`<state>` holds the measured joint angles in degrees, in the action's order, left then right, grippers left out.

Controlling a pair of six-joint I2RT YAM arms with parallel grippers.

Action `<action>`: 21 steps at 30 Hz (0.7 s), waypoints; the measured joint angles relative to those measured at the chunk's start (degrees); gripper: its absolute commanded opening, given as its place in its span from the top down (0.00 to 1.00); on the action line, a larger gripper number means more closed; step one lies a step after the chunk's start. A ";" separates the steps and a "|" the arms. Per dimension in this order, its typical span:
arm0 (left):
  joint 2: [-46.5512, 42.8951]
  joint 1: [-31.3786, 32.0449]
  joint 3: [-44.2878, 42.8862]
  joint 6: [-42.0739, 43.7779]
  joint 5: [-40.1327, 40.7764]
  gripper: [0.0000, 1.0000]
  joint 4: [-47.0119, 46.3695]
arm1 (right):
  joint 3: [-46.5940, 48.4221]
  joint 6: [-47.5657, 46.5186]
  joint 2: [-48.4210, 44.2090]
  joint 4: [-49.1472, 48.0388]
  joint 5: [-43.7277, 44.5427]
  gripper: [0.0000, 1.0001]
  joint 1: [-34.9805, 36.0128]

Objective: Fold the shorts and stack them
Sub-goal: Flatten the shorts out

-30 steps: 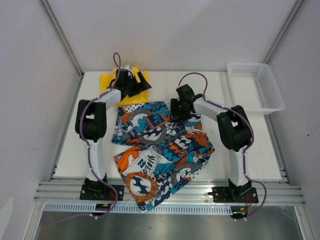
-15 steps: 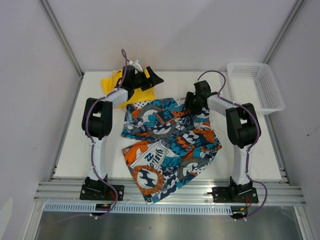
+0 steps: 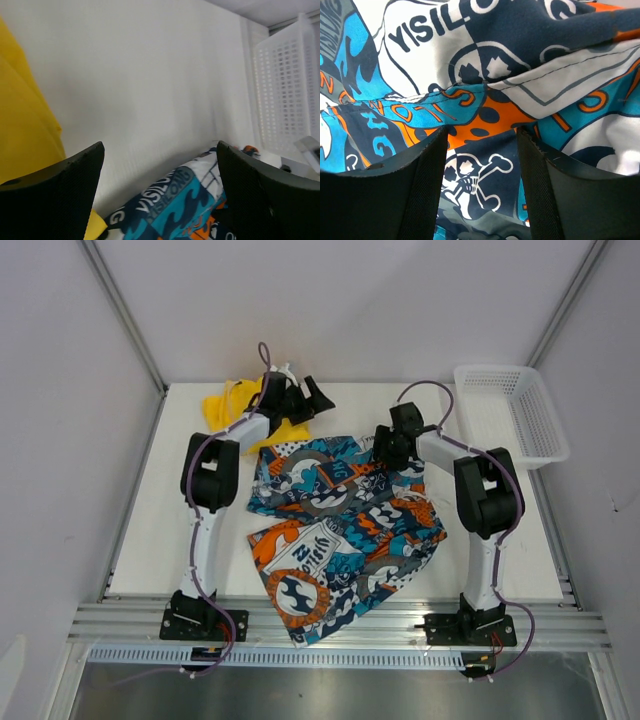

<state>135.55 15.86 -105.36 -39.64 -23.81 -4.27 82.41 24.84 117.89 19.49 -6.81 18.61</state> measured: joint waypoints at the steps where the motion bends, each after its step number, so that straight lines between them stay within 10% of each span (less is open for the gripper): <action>1: 0.83 -0.09 -0.22 -0.09 0.35 0.06 0.81 | -0.50 -0.09 -0.37 0.11 0.33 0.40 -0.13; 21: -1.20 -14.05 4.37 -0.63 6.43 0.06 8.33 | -2.45 -1.25 -2.45 2.86 2.84 0.39 -0.96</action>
<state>134.34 1.80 -100.99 -40.27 -17.39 4.05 79.96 23.59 115.44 22.35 -3.97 17.65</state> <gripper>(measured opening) 0.937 0.606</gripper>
